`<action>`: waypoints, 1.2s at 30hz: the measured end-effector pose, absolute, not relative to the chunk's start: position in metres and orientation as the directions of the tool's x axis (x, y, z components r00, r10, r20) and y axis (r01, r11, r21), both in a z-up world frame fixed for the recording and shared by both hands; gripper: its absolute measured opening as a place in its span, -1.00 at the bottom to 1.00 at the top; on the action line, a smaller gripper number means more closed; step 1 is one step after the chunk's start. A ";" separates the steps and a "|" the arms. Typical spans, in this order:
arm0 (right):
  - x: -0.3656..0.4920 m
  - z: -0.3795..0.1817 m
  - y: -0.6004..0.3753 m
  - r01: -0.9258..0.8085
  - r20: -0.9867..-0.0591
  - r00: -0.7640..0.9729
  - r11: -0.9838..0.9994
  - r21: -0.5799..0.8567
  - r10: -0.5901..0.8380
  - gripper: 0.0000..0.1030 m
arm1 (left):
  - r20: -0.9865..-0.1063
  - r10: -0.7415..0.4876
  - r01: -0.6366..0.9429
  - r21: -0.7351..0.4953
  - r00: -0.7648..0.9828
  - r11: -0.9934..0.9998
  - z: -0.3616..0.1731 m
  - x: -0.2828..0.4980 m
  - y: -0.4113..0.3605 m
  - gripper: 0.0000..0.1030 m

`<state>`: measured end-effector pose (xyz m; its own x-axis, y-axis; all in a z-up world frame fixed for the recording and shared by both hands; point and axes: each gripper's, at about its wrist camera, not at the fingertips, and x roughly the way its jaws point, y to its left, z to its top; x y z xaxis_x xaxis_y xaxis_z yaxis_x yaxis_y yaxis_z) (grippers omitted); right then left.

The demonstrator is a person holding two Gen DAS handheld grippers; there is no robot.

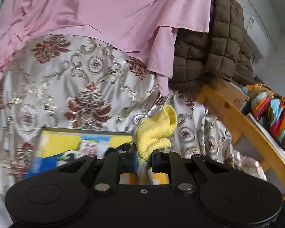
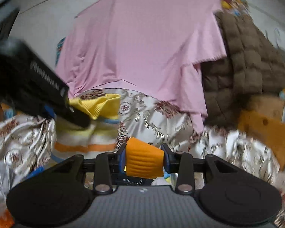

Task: Organize soft objects
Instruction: 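Lift the orange cup and striped sock and carry both over the tray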

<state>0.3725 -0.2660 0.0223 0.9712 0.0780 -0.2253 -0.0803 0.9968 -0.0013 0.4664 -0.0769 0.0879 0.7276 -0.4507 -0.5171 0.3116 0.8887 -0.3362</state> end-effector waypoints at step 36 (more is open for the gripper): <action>0.435 -0.037 -0.266 -0.132 -0.558 0.774 0.938 0.322 0.300 0.06 | -0.680 -0.338 0.055 -0.402 0.650 0.914 -0.046 0.488 -0.032 -0.29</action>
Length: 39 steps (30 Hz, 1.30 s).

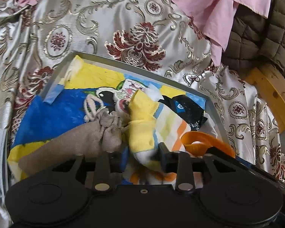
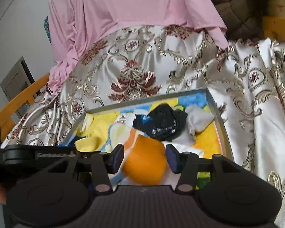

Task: Organize soft objects
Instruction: 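Lift the orange cup and striped sock and carry both over the tray, then lower the cup and sock into the tray and open both grippers, then withdraw both grippers from the tray back over the remaining items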

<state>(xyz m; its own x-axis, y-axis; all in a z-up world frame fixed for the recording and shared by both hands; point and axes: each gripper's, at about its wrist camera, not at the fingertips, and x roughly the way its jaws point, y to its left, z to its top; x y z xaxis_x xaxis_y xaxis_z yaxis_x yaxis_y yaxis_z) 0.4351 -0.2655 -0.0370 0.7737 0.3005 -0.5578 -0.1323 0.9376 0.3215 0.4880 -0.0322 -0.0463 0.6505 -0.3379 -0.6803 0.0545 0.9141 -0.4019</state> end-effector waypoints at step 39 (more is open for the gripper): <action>0.287 0.095 -0.253 -0.182 -0.361 0.898 0.960 0.212 0.250 0.99 | -0.548 -0.175 0.054 -0.230 0.818 0.972 0.122 0.269 0.013 0.97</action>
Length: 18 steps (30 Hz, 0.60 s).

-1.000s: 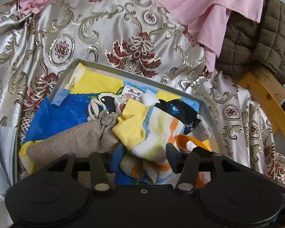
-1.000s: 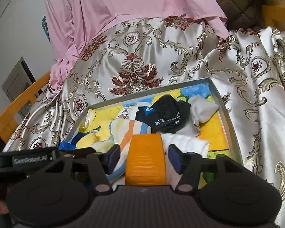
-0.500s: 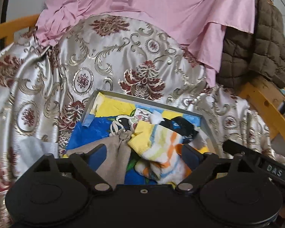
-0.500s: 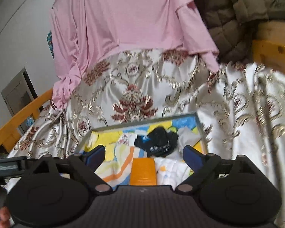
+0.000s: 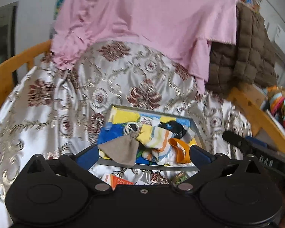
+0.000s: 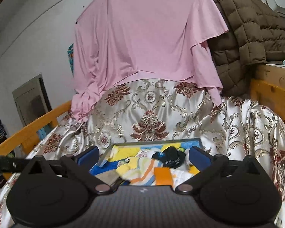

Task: Organize soft objects
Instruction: 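Withdraw both grippers from the tray back over the remaining items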

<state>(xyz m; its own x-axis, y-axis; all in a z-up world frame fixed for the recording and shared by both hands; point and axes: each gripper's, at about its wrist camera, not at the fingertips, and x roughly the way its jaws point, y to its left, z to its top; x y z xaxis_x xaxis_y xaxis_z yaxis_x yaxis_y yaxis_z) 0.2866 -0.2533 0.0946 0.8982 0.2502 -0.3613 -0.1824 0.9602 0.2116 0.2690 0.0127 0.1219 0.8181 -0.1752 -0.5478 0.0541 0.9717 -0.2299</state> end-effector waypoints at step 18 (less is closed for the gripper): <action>0.201 0.074 -0.227 -0.189 -0.403 0.888 0.975 0.116 0.220 0.99 | -0.454 -0.063 -0.007 -0.152 0.889 0.988 0.077 0.179 0.005 0.98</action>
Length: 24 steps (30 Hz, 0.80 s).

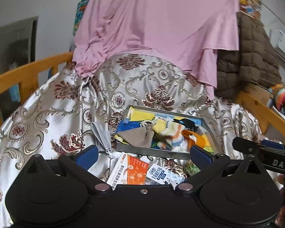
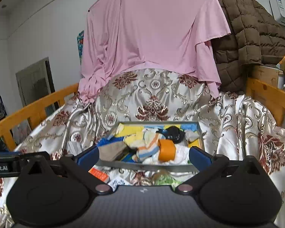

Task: Organize soft objects
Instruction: 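Withdraw both grippers from the tray back over the remaining items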

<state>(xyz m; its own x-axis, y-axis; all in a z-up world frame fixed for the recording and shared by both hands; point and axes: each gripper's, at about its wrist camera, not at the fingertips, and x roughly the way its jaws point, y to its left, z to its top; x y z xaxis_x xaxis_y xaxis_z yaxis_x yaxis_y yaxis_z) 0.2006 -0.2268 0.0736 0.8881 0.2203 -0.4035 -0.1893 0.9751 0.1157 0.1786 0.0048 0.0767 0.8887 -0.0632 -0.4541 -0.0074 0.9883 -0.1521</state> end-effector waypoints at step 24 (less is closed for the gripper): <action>0.203 0.025 -0.184 -0.290 -0.573 0.782 0.957 0.014 0.246 0.99 | -0.606 0.016 -0.139 -0.157 0.795 0.978 0.013 0.165 0.064 0.98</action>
<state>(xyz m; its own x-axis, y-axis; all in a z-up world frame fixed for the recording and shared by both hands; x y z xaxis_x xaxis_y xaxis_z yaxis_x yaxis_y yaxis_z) 0.2033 -0.1842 0.0246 0.7822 0.2457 -0.5725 -0.2902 0.9569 0.0141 0.1649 0.0642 0.0127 0.7952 0.0162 -0.6062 -0.1393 0.9778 -0.1567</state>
